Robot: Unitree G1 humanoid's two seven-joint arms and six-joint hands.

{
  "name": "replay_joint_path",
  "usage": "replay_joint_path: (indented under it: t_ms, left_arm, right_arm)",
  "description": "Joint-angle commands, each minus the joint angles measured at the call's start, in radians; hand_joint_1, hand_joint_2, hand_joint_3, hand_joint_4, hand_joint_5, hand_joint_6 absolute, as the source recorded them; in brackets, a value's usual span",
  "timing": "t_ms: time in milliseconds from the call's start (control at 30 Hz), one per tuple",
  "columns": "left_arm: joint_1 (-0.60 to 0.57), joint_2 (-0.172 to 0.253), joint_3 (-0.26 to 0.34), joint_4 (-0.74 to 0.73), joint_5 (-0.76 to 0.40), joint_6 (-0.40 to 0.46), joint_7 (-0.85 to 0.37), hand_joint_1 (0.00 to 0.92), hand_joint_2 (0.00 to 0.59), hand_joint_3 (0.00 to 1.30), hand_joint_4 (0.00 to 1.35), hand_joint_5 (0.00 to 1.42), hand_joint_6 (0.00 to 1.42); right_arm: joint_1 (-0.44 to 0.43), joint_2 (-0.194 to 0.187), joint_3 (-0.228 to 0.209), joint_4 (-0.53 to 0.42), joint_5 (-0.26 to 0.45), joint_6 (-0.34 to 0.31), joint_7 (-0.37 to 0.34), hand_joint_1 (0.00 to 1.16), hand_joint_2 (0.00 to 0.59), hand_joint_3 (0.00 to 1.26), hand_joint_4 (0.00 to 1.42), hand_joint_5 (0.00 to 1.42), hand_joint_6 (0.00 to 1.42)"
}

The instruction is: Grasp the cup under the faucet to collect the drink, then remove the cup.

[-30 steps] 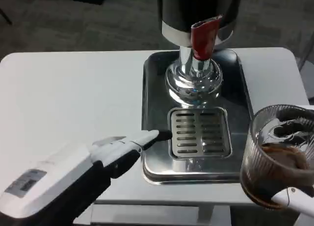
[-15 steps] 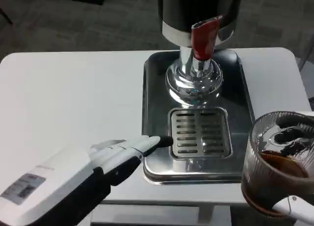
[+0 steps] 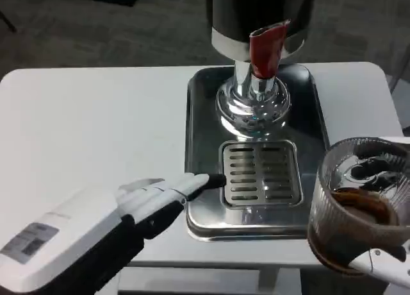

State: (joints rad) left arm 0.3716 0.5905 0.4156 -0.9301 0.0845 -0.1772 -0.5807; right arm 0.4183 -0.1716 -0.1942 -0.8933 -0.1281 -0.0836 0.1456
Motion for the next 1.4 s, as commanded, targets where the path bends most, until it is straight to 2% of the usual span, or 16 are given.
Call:
replay_joint_path:
  t_ms: [33,333,600,1167,1400]
  left_arm:
    - [0.014,0.013,0.026,-0.004,-0.011,-0.007,-0.014,0.000,0.067,0.09,0.01,0.10,0.09]
    - [0.031,0.019,0.062,-0.011,-0.004,-0.013,-0.029,0.000,0.062,0.09,0.00,0.08,0.07]
    - [0.032,0.030,0.080,-0.012,0.000,-0.011,-0.044,0.000,0.056,0.08,0.00,0.05,0.05]
    - [0.046,0.035,0.100,-0.021,0.011,-0.017,-0.054,0.000,0.056,0.08,0.00,0.05,0.04]
    - [0.054,0.037,0.113,-0.041,0.005,-0.013,-0.057,0.000,0.056,0.08,0.00,0.04,0.04]
  right_arm:
    - [-0.043,-0.003,0.028,-0.007,-0.011,0.005,0.001,0.97,0.104,0.98,1.16,1.33,1.42]
    - [-0.084,-0.015,0.062,-0.002,-0.058,0.031,0.013,0.97,0.104,0.98,1.16,1.33,1.42]
    - [-0.093,-0.056,0.096,0.001,-0.147,0.036,0.042,0.97,0.104,0.98,1.16,1.33,1.42]
    - [-0.097,-0.069,0.149,0.015,-0.240,0.023,0.044,0.96,0.120,0.98,1.16,1.33,1.42]
    - [-0.111,-0.070,0.174,0.022,-0.252,0.035,0.044,0.96,0.121,0.99,1.16,1.34,1.42]
